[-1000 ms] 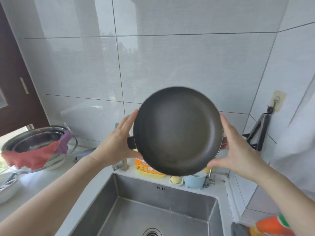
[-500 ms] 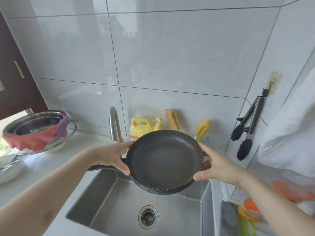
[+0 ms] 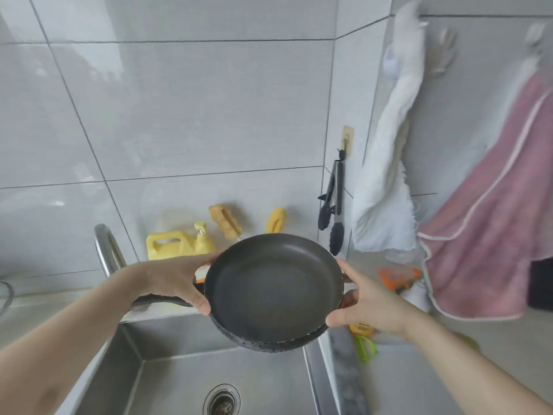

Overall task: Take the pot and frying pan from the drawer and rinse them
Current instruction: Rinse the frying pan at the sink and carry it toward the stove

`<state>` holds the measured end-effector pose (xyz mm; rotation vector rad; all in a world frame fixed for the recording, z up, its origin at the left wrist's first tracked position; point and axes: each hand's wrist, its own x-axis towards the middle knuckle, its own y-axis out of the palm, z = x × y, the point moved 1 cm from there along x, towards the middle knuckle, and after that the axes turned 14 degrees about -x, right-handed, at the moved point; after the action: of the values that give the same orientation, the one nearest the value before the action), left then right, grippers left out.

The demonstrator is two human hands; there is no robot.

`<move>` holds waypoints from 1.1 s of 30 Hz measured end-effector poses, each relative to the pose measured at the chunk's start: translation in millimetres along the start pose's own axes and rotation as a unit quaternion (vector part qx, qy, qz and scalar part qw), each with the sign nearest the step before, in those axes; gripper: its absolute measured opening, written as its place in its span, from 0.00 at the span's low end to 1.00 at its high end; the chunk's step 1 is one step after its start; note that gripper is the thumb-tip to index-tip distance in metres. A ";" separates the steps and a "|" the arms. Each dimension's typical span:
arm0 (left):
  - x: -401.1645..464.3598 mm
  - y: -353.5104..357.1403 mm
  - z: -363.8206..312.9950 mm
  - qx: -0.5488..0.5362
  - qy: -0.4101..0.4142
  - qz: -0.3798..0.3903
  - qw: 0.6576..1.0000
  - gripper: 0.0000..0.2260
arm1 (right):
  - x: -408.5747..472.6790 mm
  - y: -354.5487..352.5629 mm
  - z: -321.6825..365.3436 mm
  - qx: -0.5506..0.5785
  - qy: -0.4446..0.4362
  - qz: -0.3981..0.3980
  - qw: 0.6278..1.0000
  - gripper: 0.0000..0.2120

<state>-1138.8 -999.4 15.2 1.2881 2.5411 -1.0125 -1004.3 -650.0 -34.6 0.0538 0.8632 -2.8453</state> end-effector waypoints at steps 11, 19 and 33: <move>71.2 75.6 -108.5 0.120 0.103 0.141 0.977 0.47 | -179.6 -14.9 -11.0 0.016 0.104 -0.209 0.972 0.51; 82.7 235.2 -245.6 0.144 0.214 0.276 0.926 0.45 | -381.9 -18.2 -28.9 0.023 0.230 -0.363 0.903 0.50; 5.7 673.8 -473.0 0.215 0.354 0.552 0.724 0.45 | -819.3 46.7 -20.0 0.010 0.392 -0.590 0.706 0.44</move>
<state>-547.2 -427.1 32.8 3.1657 1.1291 -0.8410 -189.4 -554.9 -9.0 1.2327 1.3528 -4.0802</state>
